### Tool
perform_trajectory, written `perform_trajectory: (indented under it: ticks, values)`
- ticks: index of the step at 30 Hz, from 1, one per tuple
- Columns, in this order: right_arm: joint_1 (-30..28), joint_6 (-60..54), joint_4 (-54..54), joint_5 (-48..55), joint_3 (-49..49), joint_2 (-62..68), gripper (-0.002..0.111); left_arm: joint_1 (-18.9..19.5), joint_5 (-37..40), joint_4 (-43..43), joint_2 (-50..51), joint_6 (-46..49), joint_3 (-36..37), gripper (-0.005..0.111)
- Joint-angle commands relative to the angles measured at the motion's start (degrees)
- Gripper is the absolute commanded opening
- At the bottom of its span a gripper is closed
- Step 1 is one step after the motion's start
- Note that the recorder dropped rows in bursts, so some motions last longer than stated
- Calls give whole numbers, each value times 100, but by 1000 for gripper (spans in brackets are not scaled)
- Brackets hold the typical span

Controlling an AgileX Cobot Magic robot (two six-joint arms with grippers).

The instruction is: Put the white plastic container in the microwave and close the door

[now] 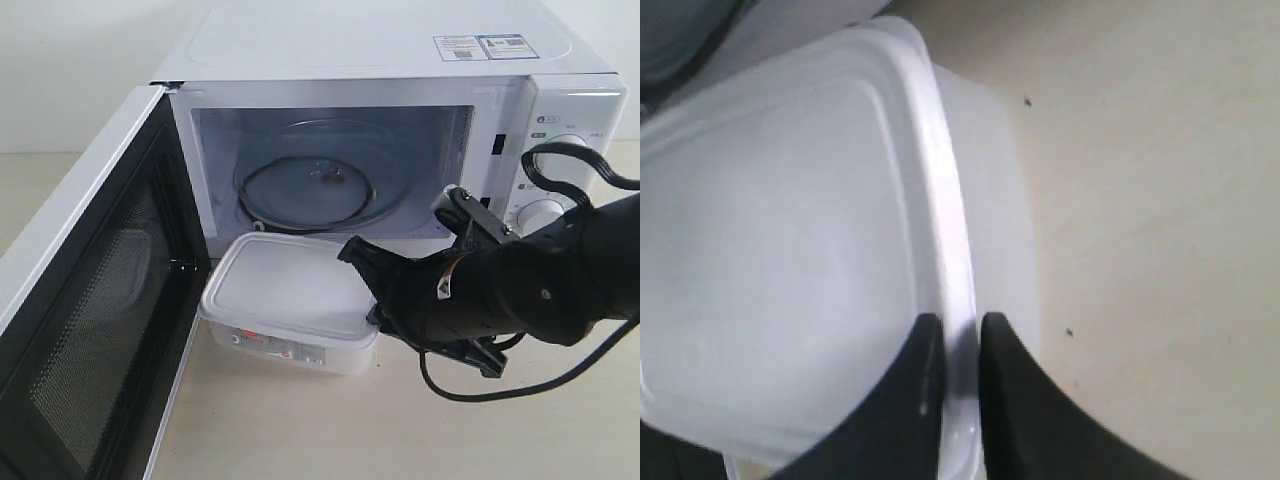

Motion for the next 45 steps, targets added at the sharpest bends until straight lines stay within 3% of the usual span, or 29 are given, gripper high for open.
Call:
perform_trajectory:
  ticks: [1, 10, 14, 18, 22, 31, 39, 45]
  values:
    - [384, -378, -34, 831, 83, -396, 0, -19, -20, -29, -18, 18, 23, 4]
    - [530, -1023, -211, 1851, 315, -1365, 0, -19, -20, -29, -18, 18, 23, 4]
    - [356, -1203, -744, 1419, 315, -1560, 0, -19, -20, -29, -18, 18, 23, 4]
    - [-308, -1813, -745, 895, 164, -1189, 0, -19, -20, -29, -18, 18, 23, 4]
    - [-570, -3033, -745, 1020, -303, -793, 0, -19, -20, -29, -18, 18, 23, 4]
    - [-570, -4352, -745, 2197, -1930, 437, 0, -19, -20, -29, -18, 18, 23, 4]
    - [-547, -4815, -661, 2285, -2320, 1116, 0, -19, -20, -29, -18, 18, 23, 4]
    - [-332, -5545, -499, 2991, -2320, 962, 0, -19, -20, -29, -18, 18, 23, 4]
